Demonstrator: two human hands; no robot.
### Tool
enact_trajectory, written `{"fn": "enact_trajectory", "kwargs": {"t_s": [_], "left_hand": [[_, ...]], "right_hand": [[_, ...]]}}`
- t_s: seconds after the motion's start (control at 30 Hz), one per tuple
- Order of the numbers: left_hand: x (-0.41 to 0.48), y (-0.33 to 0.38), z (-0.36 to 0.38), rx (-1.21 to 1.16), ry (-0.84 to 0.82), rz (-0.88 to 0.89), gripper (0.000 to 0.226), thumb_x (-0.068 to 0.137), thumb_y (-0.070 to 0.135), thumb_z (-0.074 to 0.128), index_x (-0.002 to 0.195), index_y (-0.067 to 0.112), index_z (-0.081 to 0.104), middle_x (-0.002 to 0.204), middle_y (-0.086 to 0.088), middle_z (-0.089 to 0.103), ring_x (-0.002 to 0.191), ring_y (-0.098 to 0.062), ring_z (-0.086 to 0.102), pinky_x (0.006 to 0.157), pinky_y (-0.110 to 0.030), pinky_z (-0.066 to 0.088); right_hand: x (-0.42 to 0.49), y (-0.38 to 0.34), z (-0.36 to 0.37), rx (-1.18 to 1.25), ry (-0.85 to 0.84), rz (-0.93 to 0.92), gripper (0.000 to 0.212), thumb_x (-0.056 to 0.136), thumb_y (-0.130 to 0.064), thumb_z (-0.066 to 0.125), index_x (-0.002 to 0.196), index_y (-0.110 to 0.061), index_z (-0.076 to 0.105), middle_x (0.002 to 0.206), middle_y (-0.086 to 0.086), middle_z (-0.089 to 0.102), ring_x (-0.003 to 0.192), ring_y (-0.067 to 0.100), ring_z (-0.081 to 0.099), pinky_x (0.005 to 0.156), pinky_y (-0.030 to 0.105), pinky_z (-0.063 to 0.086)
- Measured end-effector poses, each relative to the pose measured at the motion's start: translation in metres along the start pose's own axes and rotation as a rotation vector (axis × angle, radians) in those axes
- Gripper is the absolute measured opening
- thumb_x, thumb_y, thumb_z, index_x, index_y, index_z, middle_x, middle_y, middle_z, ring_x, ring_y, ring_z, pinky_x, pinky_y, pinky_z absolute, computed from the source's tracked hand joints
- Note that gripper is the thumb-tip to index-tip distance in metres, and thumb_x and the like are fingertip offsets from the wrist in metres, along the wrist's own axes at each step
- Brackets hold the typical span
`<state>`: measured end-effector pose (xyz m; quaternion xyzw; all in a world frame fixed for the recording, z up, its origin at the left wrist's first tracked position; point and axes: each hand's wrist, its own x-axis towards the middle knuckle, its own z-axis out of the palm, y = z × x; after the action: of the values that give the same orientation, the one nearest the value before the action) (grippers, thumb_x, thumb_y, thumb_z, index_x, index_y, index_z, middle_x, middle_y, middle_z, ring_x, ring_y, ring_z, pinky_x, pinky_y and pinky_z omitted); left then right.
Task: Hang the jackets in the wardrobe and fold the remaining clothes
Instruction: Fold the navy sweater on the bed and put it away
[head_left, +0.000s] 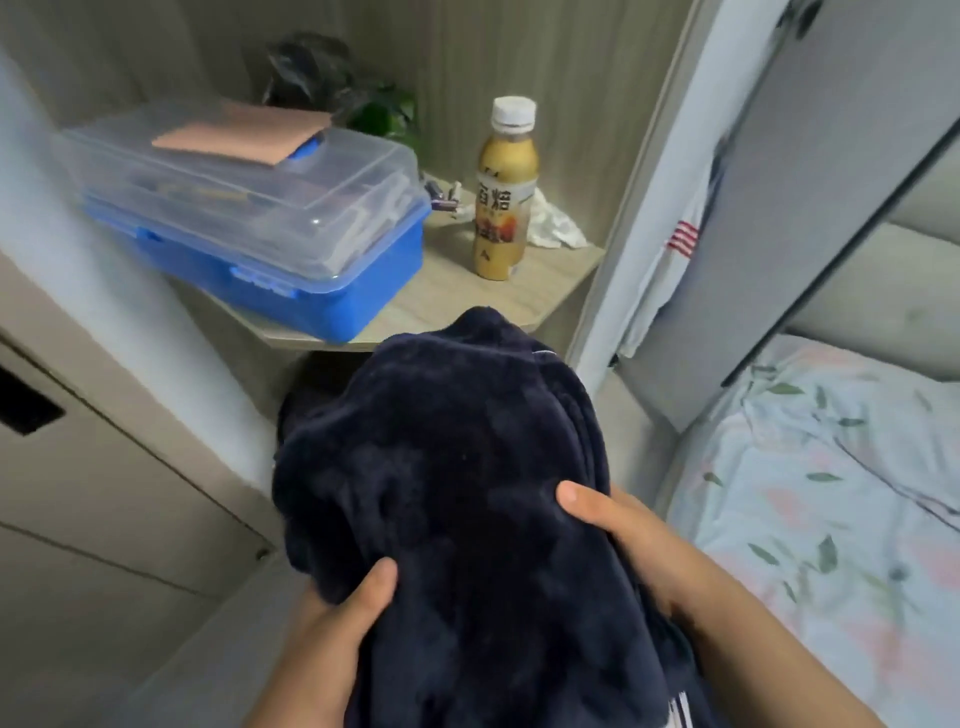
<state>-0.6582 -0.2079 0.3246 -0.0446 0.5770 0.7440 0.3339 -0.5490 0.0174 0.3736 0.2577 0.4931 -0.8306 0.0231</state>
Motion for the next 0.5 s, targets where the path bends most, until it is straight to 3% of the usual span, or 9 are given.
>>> {"fn": "enact_trajectory", "kwargs": {"t_s": [0.13, 0.23, 0.37, 0.5], "left_hand": [[0.016, -0.005, 0.057, 0.088, -0.217, -0.125, 0.037, 0.056, 0.036, 0.079, 0.093, 0.033, 0.078, 0.105, -0.003, 0.076, 0.092, -0.024, 0.074, 0.074, -0.040, 0.057], [0.027, -0.005, 0.105, 0.200, -0.375, -0.182, 0.052, 0.056, 0.042, 0.079, 0.107, 0.030, 0.074, 0.112, -0.002, 0.074, 0.101, -0.025, 0.071, 0.089, -0.046, 0.053], [0.041, -0.006, 0.170, 0.288, -0.528, -0.177, 0.047, 0.065, 0.034, 0.088, 0.108, 0.025, 0.074, 0.109, -0.003, 0.075, 0.102, -0.024, 0.071, 0.085, -0.041, 0.054], [0.064, -0.009, 0.234, 0.350, -0.601, -0.189, 0.061, 0.059, 0.036, 0.082, 0.116, 0.019, 0.068, 0.108, -0.007, 0.075, 0.099, -0.028, 0.072, 0.087, -0.044, 0.054]], "right_hand": [[-0.049, 0.004, -0.042, 0.099, 0.191, -0.051, 0.060, 0.076, -0.044, 0.076, 0.129, -0.018, 0.065, 0.127, 0.014, 0.067, 0.116, 0.032, 0.064, 0.092, 0.041, 0.055], [-0.080, 0.005, -0.069, 0.231, 0.272, -0.102, 0.052, 0.083, -0.045, 0.073, 0.128, -0.020, 0.066, 0.129, 0.015, 0.065, 0.117, 0.034, 0.064, 0.086, 0.038, 0.058], [-0.106, -0.004, -0.104, 0.324, 0.368, -0.124, 0.055, 0.082, -0.050, 0.074, 0.130, -0.025, 0.064, 0.131, 0.011, 0.065, 0.118, 0.033, 0.063, 0.087, 0.039, 0.057], [-0.115, -0.018, -0.151, 0.419, 0.429, -0.183, 0.058, 0.080, -0.051, 0.077, 0.130, -0.025, 0.064, 0.133, 0.012, 0.063, 0.120, 0.033, 0.062, 0.088, 0.041, 0.057]]}}
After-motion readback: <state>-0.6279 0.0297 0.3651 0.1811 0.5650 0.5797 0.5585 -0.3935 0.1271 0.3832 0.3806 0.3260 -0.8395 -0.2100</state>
